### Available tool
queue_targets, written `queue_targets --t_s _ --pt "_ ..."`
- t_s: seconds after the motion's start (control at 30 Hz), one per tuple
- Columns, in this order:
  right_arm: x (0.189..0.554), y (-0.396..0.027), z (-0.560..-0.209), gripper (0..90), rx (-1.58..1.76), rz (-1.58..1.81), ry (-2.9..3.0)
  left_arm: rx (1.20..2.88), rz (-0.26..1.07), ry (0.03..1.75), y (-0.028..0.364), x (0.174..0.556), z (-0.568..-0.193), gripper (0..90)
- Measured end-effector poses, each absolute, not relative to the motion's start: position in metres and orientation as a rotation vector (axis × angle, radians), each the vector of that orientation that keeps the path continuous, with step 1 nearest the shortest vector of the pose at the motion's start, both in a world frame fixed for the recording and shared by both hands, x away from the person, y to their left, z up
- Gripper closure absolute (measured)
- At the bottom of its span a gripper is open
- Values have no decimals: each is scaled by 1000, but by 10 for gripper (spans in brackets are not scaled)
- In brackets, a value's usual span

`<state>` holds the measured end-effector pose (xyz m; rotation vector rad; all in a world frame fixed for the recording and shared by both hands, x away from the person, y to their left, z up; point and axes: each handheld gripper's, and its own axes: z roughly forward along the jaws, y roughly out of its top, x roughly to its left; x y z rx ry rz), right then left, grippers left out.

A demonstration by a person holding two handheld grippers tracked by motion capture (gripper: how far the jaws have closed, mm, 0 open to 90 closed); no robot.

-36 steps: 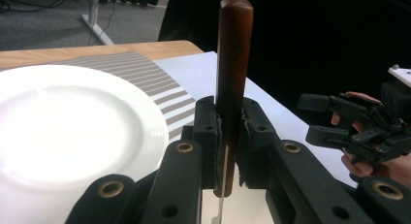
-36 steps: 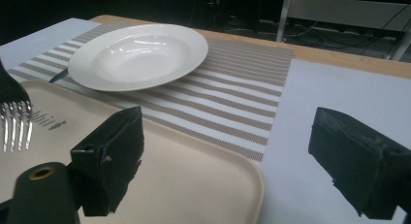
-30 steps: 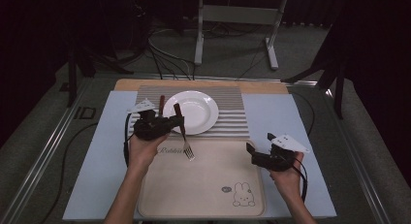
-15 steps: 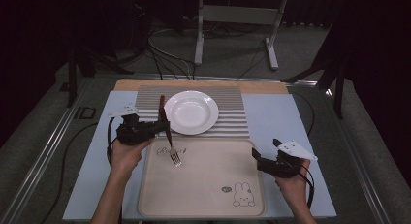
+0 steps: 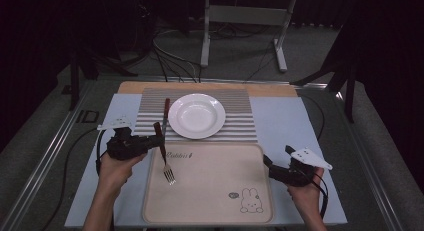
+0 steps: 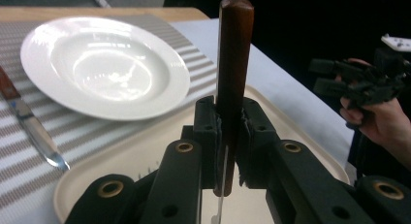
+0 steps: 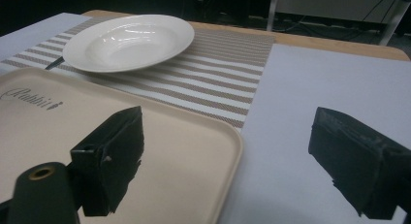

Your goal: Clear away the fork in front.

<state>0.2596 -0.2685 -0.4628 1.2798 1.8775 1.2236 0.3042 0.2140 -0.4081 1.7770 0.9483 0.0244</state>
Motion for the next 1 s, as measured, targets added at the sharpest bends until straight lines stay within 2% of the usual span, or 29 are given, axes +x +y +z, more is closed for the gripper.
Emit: queue_targets --t_s 0.23,0.47,0.8,1.0 --pt "260 -269 -464 129 1282 1217 1879 1805 -56 960 221 298 -415 806" --pt "260 -269 -464 129 1282 1214 1876 1905 -169 989 217 299 -430 805" --pt "257 -266 -464 129 1249 1183 1883 1883 -19 1084 214 300 -466 758" --pt "255 -269 -464 129 1258 1188 1873 1877 6 1101 215 297 -475 739"
